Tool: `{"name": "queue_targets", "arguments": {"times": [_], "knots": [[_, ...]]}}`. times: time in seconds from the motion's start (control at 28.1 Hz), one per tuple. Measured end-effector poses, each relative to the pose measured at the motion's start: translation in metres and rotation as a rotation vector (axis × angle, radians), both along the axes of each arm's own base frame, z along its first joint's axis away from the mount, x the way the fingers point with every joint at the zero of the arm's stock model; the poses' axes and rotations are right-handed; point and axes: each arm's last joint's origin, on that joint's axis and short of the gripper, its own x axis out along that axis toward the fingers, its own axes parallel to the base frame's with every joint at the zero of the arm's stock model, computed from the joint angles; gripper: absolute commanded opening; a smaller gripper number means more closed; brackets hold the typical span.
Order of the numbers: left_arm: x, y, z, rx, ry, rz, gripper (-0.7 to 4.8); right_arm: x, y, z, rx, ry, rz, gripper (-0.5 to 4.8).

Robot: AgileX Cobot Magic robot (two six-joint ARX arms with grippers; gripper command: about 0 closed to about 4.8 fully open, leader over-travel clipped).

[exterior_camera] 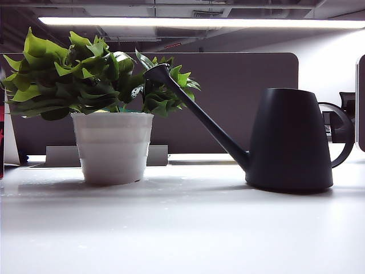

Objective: Pick up the watering can from the table, water the potted plant, and put the can back.

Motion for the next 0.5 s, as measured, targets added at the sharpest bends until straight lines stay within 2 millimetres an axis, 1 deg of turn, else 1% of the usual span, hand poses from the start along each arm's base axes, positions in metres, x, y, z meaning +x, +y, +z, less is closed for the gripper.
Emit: {"name": "queue_targets", "arguments": {"times": [0.14, 0.25, 0.32, 0.39, 0.5], "knots": [[0.005, -0.004, -0.025, 0.028, 0.038, 0.000, -0.05, 0.003, 0.000, -0.015, 0.004, 0.040, -0.012, -0.01], [0.007, -0.005, -0.036, 0.044, 0.060, 0.000, -0.05, 0.005, 0.000, -0.026, 0.017, 0.074, -0.017, -0.01], [0.008, -0.006, -0.041, 0.045, 0.062, -0.002, -0.05, 0.006, 0.000, -0.031, 0.019, 0.090, -0.017, -0.02], [0.008, -0.006, -0.040, 0.037, 0.049, -0.003, -0.05, 0.007, 0.000, -0.035, 0.019, 0.104, -0.017, -0.01], [0.008, -0.006, -0.041, 0.042, 0.045, -0.003, -0.05, 0.007, 0.000, -0.037, 0.018, 0.119, -0.018, -0.01]]}}
